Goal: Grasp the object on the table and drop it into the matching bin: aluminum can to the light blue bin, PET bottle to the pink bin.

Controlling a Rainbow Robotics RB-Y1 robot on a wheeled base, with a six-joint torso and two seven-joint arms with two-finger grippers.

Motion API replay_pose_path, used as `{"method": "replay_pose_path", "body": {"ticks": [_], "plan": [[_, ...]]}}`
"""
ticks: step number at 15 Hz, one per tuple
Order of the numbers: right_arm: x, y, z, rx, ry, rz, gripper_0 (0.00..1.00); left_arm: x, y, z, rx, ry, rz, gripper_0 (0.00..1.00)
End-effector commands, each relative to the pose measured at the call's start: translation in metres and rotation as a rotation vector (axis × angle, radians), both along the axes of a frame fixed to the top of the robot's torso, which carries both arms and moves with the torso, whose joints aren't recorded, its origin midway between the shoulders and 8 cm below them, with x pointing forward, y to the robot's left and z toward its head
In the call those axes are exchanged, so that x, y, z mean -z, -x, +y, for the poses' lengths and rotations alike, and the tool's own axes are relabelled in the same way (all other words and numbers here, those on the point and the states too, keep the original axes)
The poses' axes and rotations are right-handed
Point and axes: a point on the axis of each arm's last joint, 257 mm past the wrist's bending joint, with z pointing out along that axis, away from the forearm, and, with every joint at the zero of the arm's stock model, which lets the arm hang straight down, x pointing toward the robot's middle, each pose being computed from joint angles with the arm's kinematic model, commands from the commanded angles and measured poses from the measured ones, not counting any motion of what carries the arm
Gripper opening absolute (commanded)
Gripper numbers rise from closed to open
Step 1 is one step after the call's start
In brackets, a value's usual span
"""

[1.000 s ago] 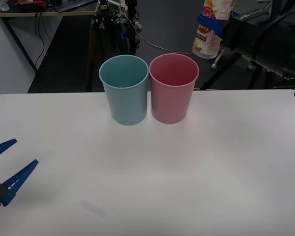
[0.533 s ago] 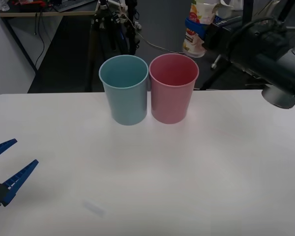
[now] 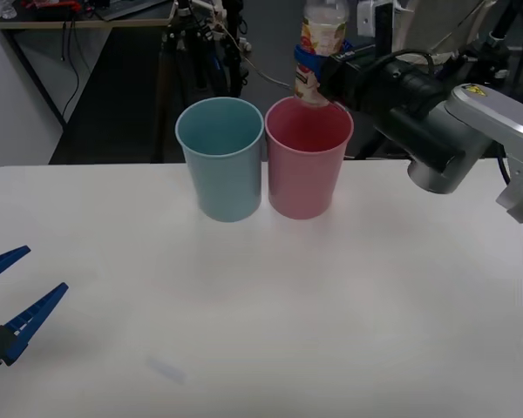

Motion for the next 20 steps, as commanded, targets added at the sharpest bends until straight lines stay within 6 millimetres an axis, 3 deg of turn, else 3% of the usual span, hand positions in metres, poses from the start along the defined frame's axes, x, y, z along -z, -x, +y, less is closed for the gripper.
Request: {"method": "replay_pose_path", "body": {"ticks": [1, 10, 11, 12, 20], "plan": [[0.002, 0.001, 0.004, -0.005, 0.001, 0.002, 0.00, 0.000, 0.000, 0.000, 0.000, 0.000, 0.000, 1.00], [0.008, 0.003, 0.010, -0.016, -0.001, 0.014, 0.00, 0.000, 0.000, 0.000, 0.000, 0.000, 0.000, 1.00], [0.008, 0.003, 0.009, -0.015, -0.002, 0.015, 0.33, 0.000, 0.000, 0.000, 0.000, 0.000, 0.000, 1.00], [0.008, 0.003, 0.010, -0.016, -0.007, 0.018, 1.00, 0.000, 0.000, 0.000, 0.000, 0.000, 0.000, 1.00], [0.004, 0.005, 0.013, -0.017, -0.012, 0.011, 1.00, 0.000, 0.000, 0.000, 0.000, 0.000, 0.000, 1.00]]}}
